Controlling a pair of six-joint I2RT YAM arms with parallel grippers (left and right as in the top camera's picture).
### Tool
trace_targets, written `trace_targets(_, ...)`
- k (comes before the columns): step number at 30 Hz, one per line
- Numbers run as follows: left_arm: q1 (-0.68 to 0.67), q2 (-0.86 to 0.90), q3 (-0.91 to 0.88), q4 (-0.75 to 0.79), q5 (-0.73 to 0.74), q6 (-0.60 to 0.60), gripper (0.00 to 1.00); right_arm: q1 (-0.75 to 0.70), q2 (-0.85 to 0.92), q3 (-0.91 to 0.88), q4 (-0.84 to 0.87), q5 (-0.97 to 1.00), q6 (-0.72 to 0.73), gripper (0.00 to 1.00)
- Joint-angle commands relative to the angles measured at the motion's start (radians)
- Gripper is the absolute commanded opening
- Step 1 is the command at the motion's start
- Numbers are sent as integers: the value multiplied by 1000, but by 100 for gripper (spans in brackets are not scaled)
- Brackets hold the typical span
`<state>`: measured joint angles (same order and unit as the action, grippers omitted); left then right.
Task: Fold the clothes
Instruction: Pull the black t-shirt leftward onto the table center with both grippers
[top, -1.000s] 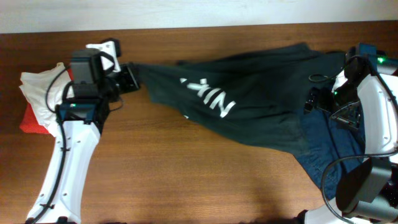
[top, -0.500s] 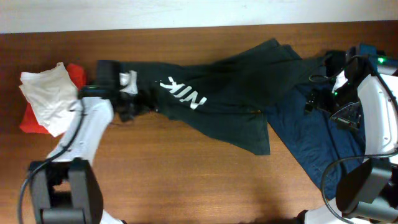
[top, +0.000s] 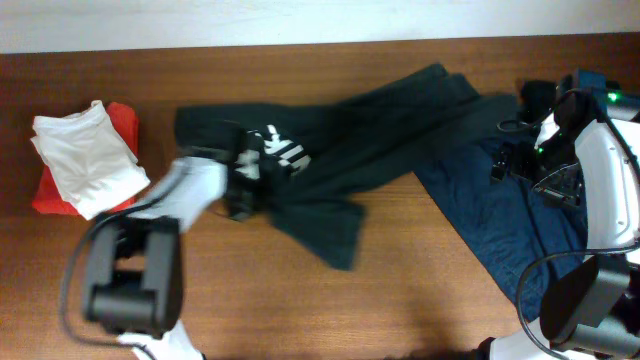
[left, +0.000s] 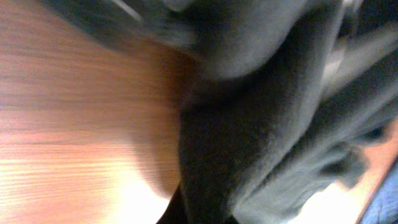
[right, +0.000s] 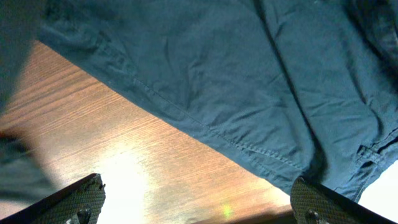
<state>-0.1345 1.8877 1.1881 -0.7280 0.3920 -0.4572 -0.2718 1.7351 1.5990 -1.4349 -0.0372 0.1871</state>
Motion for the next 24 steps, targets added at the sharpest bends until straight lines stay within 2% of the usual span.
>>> trace_targets(1, 247, -132, 47, -48, -71, 141, 55, -5, -20, 10, 2, 23, 2, 99)
trace_targets(2, 290, -131, 46, -122, -40, 141, 99, -5, -18, 10, 2, 23, 2, 99)
trace_targets(4, 288, -130, 31, -291, -40, 141, 99, -4, -10, 10, 3, 23, 2, 99)
trace_targets(6, 229, -130, -44, -278, -40, 139, 99, -4, -9, 10, 2, 23, 2, 99)
trace_targets(8, 179, -130, -132, -156, -39, 137, 99, -5, -9, 10, 2, 23, 2, 99)
trace_targets(9, 130, -130, -211, -8, -6, 137, 94, -4, -9, 10, 2, 23, 2, 99)
trace_targets(11, 69, -130, -288, 151, -3, 109, 92, -4, -9, 10, 2, 23, 2, 99)
trace_targets(12, 41, -130, -315, 226, -3, 83, 89, -4, -9, 10, 2, 23, 2, 99)
trace_targets(13, 14, -130, -330, 283, -3, 56, 75, -4, -9, 10, 2, 23, 2, 99)
trace_targets(14, -23, -130, -331, 315, -3, 34, 46, -4, -9, 10, 2, 23, 2, 99)
trace_targets(15, -29, -130, -331, 325, -4, 35, 36, -4, -9, 10, 2, 23, 2, 99)
trace_targets(16, -28, -130, -331, 336, -15, 35, 15, -4, -9, 10, 2, 23, 2, 99)
trace_targets(17, -26, -130, -331, 350, -26, 35, 0, -4, -9, 10, 2, 23, 2, 99)
trace_targets(19, 5, -146, -325, 293, -21, 36, 1, -5, -9, 10, 2, 24, 1, 99)
trace_targets(21, 101, -231, -284, 78, -24, 130, 0, -5, -9, 9, 2, 28, 1, 99)
trace_targets(23, 266, -356, -218, -130, -78, 215, 0, 0, -9, -5, 3, 6, -37, 98)
trace_targets(24, 474, -470, -151, -246, -70, 240, 0, 15, -9, -47, 32, -43, -80, 82)
